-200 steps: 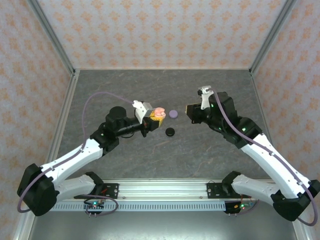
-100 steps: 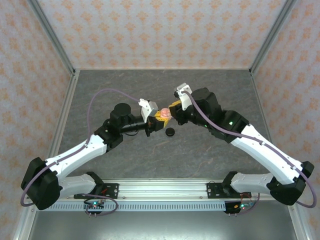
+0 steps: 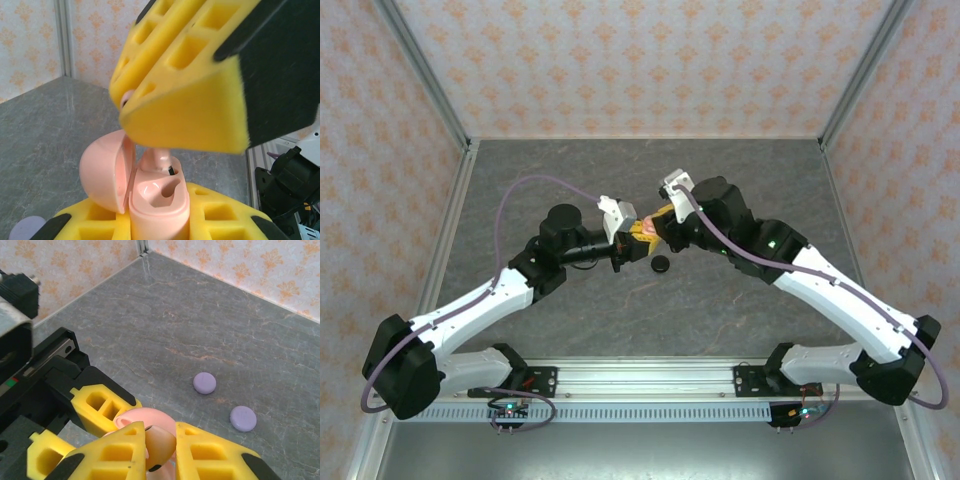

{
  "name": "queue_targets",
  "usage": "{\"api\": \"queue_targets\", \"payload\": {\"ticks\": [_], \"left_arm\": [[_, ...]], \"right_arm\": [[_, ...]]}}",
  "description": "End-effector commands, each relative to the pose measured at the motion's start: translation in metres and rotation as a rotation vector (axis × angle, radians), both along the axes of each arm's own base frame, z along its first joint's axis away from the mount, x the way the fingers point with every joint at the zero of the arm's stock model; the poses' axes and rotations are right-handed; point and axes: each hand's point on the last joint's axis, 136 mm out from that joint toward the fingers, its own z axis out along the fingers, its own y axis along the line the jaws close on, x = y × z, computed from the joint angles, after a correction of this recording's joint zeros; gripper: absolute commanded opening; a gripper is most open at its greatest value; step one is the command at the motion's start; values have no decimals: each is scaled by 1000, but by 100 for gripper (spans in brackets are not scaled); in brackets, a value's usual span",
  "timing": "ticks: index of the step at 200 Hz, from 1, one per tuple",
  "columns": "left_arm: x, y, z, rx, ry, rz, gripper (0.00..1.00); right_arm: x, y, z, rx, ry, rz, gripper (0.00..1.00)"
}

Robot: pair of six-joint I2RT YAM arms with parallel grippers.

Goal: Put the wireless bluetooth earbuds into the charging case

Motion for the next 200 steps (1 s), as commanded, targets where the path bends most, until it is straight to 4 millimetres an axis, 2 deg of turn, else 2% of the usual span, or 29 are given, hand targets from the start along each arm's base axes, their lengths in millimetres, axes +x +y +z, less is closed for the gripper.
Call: {"api": "queue_targets", "payload": {"ticks": [1,47,81,145,200], "left_arm": [[-2,-5,28,-51,-63,-24,0],[-1,-4,27,-49,-61,-15,0],[0,-3,27,-47,-58,-8,0],[2,-4,23,-41,-49,-6,0],[3,-5,23,-42,-46,-5,0]], "right_arm": [[-1,8,5,16,-20,22,17],[-3,13,0,1,-12,39,17],[-3,6,-9,-34,-5,24,17],[0,-4,-9,-55,-38,-14,17],[-2,-3,-12,-61,-33,5,17]]}}
